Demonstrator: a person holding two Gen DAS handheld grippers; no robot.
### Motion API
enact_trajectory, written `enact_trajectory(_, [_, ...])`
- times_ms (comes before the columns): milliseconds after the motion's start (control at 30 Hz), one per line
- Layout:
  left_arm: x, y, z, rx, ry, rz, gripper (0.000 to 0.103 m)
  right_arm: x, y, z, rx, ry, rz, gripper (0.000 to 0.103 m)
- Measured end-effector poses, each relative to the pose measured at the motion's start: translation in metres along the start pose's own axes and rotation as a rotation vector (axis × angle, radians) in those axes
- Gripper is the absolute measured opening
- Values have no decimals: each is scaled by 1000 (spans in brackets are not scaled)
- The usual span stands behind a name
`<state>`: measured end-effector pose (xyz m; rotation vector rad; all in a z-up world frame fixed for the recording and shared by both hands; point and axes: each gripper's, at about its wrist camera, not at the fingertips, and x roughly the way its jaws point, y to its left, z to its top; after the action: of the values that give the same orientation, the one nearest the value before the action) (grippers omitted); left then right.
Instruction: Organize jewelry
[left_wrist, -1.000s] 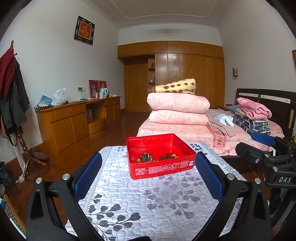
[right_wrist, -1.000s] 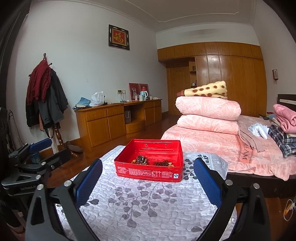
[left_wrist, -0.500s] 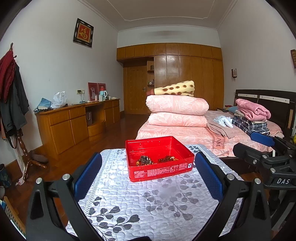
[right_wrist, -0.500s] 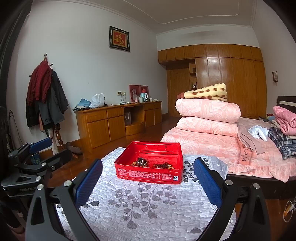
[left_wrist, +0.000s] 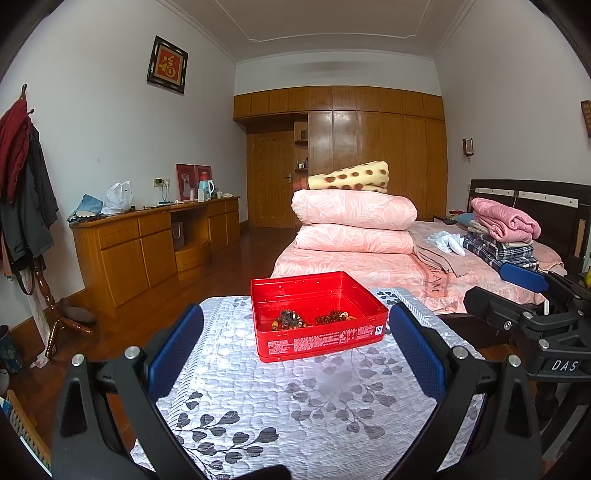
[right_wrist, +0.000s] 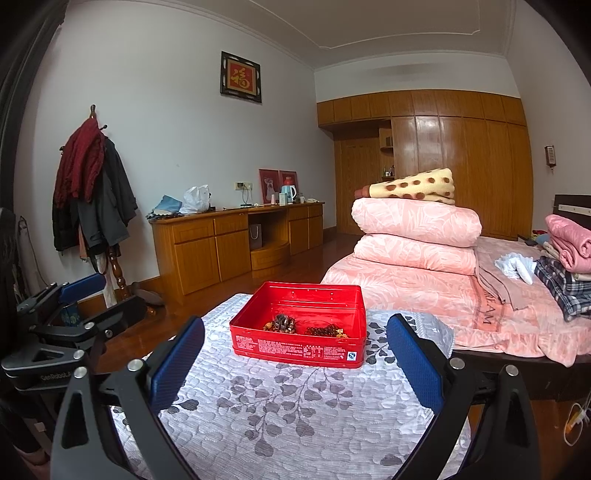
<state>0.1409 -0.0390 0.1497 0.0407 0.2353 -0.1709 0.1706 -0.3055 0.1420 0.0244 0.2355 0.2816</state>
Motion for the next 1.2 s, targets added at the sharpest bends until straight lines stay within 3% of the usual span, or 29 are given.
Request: enact_trajectory(1200, [0,1,1,-9,7,1,97,0,0,0,-4,4,-4,97])
